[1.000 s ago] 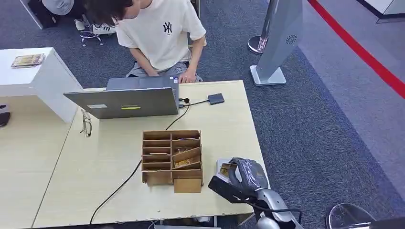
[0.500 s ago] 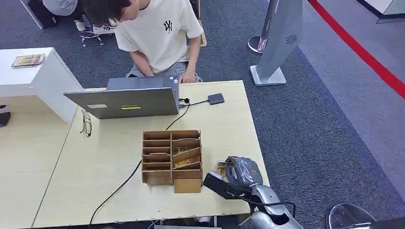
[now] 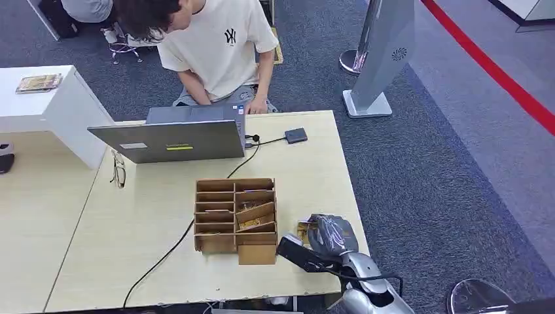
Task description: Pass the card to the sensor for recognition and then transmit it.
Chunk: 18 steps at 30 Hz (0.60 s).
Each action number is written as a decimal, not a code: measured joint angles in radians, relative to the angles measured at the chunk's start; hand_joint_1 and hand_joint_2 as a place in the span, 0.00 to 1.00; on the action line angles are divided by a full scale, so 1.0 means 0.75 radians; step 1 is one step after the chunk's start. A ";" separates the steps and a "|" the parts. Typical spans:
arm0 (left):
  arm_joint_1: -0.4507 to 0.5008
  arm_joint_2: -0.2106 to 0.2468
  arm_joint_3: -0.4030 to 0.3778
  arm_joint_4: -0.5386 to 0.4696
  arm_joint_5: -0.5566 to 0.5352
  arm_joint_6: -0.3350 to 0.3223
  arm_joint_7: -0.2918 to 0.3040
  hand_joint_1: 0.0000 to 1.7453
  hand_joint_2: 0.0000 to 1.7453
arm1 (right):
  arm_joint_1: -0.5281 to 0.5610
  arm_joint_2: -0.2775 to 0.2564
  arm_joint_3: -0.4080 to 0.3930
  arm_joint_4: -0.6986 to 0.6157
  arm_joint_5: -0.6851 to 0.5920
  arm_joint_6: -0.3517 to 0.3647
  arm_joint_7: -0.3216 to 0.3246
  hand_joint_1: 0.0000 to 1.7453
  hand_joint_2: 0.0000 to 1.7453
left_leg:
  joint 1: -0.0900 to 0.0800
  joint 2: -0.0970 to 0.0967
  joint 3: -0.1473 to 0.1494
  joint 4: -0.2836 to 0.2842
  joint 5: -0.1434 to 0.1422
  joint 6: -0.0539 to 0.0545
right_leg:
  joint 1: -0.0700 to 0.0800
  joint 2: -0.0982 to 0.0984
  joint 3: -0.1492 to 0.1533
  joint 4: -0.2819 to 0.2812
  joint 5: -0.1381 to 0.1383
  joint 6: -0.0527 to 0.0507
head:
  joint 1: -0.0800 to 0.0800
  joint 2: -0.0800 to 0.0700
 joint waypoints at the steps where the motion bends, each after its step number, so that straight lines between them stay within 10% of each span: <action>1: 0.000 0.000 0.000 0.000 -0.002 0.000 0.000 0.00 0.00 | 0.000 0.000 0.000 0.001 0.000 0.001 0.001 1.00 1.00 | 0.000 0.000 0.000 0.000 0.000 0.000 | 0.000 0.000 0.000 0.000 0.000 0.000 | 0.000 0.000; 18: 0.000 -0.001 0.004 -0.006 -0.016 -0.001 0.001 0.00 0.00 | -0.002 0.002 0.001 0.005 0.022 0.003 0.009 1.00 1.00 | 0.000 0.000 0.000 0.000 0.000 0.000 | 0.000 0.000 0.000 0.000 0.000 0.000 | 0.000 0.000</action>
